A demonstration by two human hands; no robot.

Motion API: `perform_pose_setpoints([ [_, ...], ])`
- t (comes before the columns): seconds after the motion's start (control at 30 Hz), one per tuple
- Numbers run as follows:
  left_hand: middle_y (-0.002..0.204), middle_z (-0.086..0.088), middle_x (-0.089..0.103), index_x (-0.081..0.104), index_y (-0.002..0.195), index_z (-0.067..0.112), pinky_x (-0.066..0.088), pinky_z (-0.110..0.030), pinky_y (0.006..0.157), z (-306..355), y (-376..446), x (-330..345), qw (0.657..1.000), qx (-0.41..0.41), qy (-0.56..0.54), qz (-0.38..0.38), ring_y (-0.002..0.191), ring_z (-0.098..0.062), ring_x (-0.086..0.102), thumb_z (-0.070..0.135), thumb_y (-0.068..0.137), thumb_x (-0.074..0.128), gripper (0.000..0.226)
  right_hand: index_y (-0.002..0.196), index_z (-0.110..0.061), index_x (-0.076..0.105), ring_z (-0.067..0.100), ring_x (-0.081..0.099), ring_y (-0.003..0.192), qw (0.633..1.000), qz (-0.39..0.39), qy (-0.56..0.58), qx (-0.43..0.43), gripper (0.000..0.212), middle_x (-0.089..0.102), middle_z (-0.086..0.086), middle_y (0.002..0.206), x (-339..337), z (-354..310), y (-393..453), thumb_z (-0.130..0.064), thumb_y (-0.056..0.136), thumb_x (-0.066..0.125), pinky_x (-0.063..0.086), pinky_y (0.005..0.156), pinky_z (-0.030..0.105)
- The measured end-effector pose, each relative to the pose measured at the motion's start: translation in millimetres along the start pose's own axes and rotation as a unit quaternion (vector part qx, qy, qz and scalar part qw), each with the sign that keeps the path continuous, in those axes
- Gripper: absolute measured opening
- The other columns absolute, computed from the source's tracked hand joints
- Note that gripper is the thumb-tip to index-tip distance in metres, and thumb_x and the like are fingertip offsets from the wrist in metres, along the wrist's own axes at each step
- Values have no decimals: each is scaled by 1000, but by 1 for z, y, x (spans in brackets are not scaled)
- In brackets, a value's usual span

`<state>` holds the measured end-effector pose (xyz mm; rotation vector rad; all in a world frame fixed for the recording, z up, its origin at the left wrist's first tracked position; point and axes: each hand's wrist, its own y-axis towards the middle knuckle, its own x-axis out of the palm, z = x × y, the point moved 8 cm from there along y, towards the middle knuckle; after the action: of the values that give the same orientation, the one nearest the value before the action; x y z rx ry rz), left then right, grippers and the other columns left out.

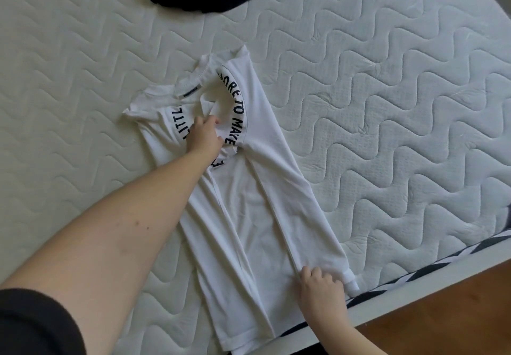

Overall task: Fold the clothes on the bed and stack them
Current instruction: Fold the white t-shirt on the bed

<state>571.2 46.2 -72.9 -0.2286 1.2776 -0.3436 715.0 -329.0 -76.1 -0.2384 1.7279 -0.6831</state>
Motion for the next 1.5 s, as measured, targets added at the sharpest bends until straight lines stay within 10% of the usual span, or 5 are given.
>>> perform_pose_setpoints([
  [0.5, 136, -10, 46, 62, 124, 23, 42, -41, 101, 2, 57, -18, 995, -95, -22, 13, 123, -32, 47, 41, 93, 58, 36, 47, -15, 50, 26, 47, 28, 999, -41, 17, 21, 51, 46, 5, 39, 11, 5, 7, -7, 16, 90, 38, 31, 28],
  [0.67, 120, -7, 66, 68, 113, 10, 40, -25, 74, 8, 68, -6, 986, -90, -140, -34, 106, -24, 61, 25, 91, 64, 26, 82, -23, 32, 21, 63, 94, 997, -75, -1, 7, 16, 62, -3, 97, -2, -5, 40, -28, 97, 37, 33, 64, 32],
  [1.07, 90, 4, 64, 59, 89, 22, 48, -28, 77, -50, 19, -13, 847, -154, -499, 101, 81, -15, 59, 25, 83, 70, 12, 134, -20, 50, 26, 54, 114, 971, 68, 178, -147, 38, 57, 3, 126, -139, -118, 184, -30, 98, 48, 43, 94, 37],
  [1.27, 92, -9, 70, 60, 111, 22, 57, -51, 85, -57, 19, 21, 867, -170, -460, -84, 72, -28, 68, 26, 86, 53, 26, 148, -18, 38, 27, 40, 130, 959, 89, 209, -173, 51, 43, 5, 146, -188, -170, 250, -21, 98, 48, 34, 107, 38],
  [1.5, 102, 12, 58, 52, 118, 26, 48, -31, 82, -77, 62, -6, 925, -137, -354, -1, 98, -17, 59, 28, 96, 51, 22, 147, -20, 36, 27, 35, 135, 976, 77, 137, -147, 52, 42, 4, 146, -183, -189, 289, -33, 98, 46, 28, 109, 40],
])
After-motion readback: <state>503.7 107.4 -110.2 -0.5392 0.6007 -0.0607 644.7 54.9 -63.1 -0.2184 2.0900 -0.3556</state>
